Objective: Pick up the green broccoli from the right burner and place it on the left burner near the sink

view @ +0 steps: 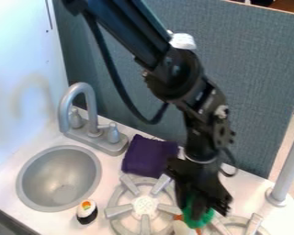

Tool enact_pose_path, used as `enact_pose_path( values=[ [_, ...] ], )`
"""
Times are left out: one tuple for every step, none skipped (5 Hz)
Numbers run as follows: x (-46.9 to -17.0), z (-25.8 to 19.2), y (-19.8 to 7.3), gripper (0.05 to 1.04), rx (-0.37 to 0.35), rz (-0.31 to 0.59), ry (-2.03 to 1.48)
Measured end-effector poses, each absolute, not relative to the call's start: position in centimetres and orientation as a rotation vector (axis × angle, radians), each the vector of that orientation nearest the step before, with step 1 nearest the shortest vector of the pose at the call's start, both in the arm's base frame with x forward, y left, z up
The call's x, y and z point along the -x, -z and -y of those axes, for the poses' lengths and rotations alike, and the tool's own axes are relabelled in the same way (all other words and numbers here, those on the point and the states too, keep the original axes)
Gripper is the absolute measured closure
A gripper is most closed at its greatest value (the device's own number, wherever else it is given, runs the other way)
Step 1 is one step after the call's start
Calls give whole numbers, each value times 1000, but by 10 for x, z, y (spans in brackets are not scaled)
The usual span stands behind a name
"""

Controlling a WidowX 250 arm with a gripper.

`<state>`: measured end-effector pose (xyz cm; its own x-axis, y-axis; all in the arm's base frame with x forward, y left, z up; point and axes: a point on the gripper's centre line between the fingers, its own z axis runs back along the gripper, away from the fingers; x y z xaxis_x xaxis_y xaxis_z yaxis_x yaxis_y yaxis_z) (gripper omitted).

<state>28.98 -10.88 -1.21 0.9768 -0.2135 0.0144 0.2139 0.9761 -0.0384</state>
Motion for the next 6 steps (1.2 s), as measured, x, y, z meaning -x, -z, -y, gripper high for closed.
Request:
enact_pose_path(
  values=[
    [-288,82,25,700,-20,-52,114],
    [-291,61,32,700,-55,-113,19],
    [-293,38,40,700,-68,-192,-63],
    [-291,16,46,700,-78,-258,-120],
    [-293,4,47,700,-80,-271,-129],
    [-291,1,56,700,-66,-285,-112]
  ],
)
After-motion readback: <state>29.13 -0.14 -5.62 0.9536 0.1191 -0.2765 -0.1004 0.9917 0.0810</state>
